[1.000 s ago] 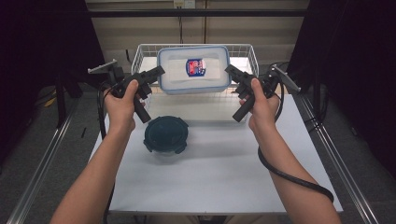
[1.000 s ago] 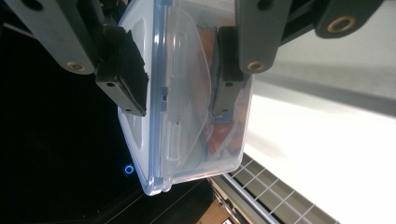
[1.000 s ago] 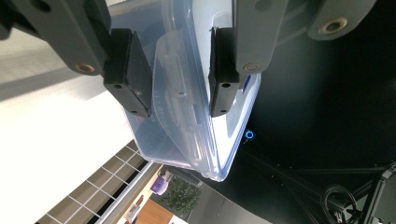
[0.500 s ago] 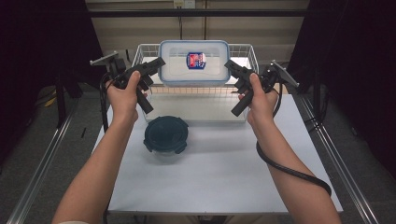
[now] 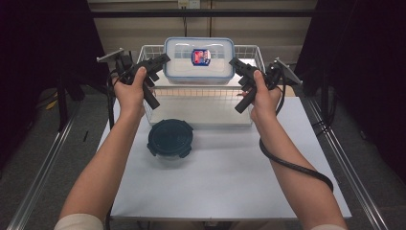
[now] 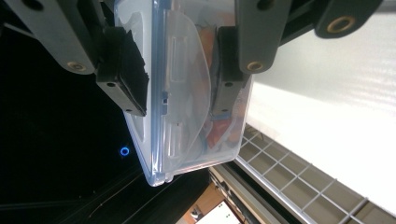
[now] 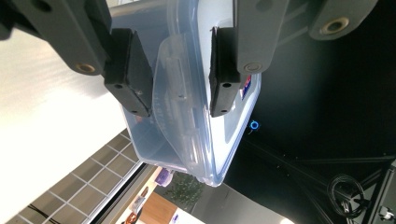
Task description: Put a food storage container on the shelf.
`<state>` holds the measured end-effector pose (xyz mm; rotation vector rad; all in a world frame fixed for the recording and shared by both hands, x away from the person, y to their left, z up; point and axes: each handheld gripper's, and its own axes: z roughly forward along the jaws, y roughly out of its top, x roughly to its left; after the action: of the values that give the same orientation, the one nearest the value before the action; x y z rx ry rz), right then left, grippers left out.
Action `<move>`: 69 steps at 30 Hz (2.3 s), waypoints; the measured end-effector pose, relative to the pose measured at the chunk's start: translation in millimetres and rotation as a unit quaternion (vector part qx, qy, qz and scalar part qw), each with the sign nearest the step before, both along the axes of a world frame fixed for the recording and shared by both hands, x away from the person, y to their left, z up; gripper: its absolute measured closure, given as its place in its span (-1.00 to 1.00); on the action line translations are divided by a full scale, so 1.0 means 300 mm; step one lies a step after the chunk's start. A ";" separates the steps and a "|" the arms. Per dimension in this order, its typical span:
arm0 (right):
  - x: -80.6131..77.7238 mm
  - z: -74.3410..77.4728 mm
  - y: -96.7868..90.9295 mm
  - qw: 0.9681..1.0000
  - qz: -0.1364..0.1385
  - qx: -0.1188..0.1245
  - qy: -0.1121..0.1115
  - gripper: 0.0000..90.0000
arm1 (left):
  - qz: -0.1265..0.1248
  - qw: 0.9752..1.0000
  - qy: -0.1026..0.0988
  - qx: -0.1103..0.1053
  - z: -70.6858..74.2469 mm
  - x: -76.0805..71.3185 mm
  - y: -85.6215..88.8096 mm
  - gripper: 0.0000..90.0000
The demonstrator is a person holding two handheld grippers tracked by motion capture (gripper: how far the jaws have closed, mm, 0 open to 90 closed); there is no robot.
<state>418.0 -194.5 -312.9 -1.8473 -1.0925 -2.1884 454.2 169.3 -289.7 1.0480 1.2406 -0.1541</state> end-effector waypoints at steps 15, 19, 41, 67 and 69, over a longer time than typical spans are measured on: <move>0.066 -0.020 0.005 1.000 -0.012 -0.010 0.014 0.35 | 0.013 1.000 0.008 0.003 -0.035 0.062 -0.011 0.28; 0.080 -0.028 0.008 1.000 -0.012 -0.010 0.017 0.35 | 0.016 1.000 0.012 0.006 -0.039 0.076 -0.010 0.28; 0.121 -0.040 0.018 0.999 -0.026 -0.024 0.022 0.57 | 0.035 0.999 0.023 0.018 -0.074 0.122 -0.030 0.55; 0.012 -0.030 0.038 0.997 0.007 -0.079 -0.017 -0.03 | -0.004 0.998 -0.007 0.063 -0.100 -0.025 -0.070 -0.19; -0.001 -0.032 0.038 0.996 0.010 -0.082 -0.019 -0.09 | -0.004 0.997 -0.010 0.071 -0.107 -0.040 -0.068 -0.27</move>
<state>417.6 -183.1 -322.3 -1.8546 -1.3303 -2.1913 442.2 148.9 -321.7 1.1753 1.2435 -0.0622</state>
